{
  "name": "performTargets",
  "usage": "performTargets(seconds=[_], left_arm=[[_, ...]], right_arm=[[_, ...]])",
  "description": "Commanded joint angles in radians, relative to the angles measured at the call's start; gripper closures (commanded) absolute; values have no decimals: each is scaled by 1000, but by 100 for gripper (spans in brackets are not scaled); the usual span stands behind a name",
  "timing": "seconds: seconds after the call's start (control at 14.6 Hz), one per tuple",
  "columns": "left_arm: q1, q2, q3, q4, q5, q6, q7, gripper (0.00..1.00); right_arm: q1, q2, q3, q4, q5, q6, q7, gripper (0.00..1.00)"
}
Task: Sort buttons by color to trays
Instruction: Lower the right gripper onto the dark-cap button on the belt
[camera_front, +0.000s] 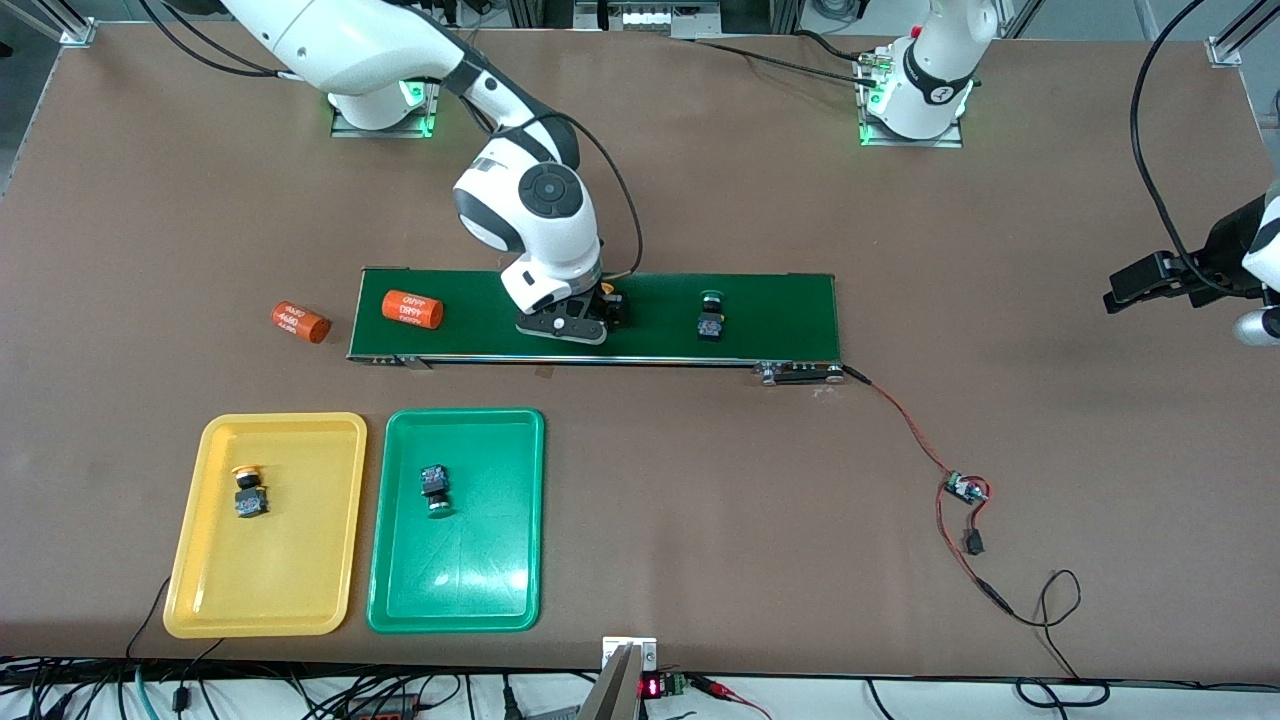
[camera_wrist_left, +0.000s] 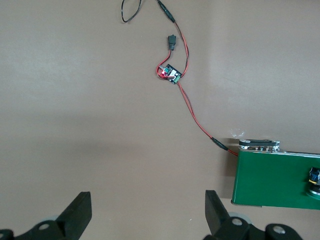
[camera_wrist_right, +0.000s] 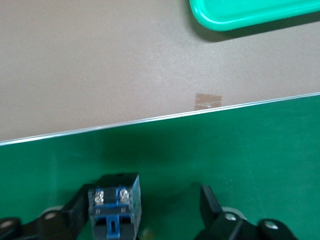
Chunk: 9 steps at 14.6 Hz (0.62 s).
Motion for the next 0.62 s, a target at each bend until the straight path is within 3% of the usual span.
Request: performTargets(seconds=[0.0,0.14,0.27,0.34,0.55], left_arm=[[9,-16,1,4,-10,-19,16,0],[8,-19,-1,4,-9,-19,16,0],[8,-21,-2,4,-9,-21,16,0],[8,-21,-2,3,-9,-21,16,0],[8,-19,-1,4,-9,-19,16,0]], right_arm=[[14,4,-6,11,-26,5,31,30],[11,4,-6,13,-26,5,31,66],[4,2,-6,27,-25,-1,28,92],[-2,2,-7,37,-25,-2,19,98],[-37,-14,-6,63,-23,-32,-1,100]])
